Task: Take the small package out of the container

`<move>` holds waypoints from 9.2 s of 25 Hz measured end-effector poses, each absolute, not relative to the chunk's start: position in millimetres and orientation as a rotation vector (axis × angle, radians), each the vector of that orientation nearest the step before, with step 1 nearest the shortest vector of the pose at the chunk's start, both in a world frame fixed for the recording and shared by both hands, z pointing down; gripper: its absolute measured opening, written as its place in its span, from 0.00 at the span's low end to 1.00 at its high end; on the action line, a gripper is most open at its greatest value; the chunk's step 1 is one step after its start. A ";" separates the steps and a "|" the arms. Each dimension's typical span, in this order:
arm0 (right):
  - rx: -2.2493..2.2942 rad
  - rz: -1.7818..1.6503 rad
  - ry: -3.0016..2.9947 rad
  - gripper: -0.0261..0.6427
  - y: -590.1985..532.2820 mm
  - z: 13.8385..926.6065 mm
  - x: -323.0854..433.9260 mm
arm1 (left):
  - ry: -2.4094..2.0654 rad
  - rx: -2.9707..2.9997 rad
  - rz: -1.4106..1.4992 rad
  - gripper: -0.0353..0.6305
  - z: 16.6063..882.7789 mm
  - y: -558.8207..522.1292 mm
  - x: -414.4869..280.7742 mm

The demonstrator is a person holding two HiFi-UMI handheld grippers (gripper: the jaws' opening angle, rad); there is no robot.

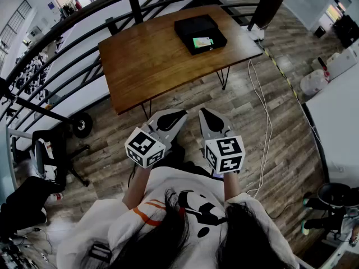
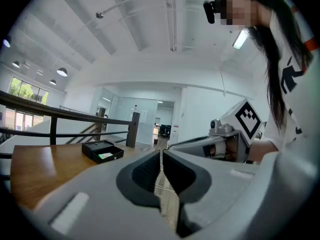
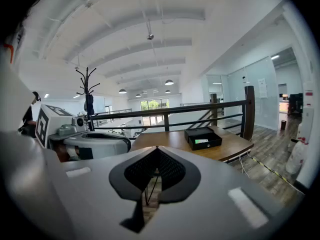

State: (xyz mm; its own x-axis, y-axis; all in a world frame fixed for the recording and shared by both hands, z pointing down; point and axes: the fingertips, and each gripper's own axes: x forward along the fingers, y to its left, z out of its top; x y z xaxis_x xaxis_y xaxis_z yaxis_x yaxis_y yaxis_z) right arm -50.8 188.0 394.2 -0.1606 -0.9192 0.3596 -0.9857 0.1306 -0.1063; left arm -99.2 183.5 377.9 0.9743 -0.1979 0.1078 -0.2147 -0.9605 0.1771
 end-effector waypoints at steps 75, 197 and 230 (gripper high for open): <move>1.906 0.532 -2.055 0.08 -98.9 424.4 72.6 | -0.096 2.958 0.223 0.05 401.4 -116.1 20.8; 0.260 1.389 -2.012 0.59 -243.1 602.3 156.4 | 0.035 2.980 1.133 0.37 594.5 -222.1 151.2; 0.972 1.043 -2.305 0.32 -244.9 519.8 128.2 | 0.120 3.110 1.083 0.19 549.3 -193.6 97.8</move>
State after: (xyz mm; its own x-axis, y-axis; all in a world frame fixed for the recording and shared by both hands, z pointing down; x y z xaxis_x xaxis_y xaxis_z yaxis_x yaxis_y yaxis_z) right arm 128.2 -244.9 519.8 -0.6630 -0.4208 0.6192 -0.7429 0.4720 -0.4747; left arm 97.8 -193.6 549.3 0.7826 0.0180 0.6223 0.1189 -0.9855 -0.1210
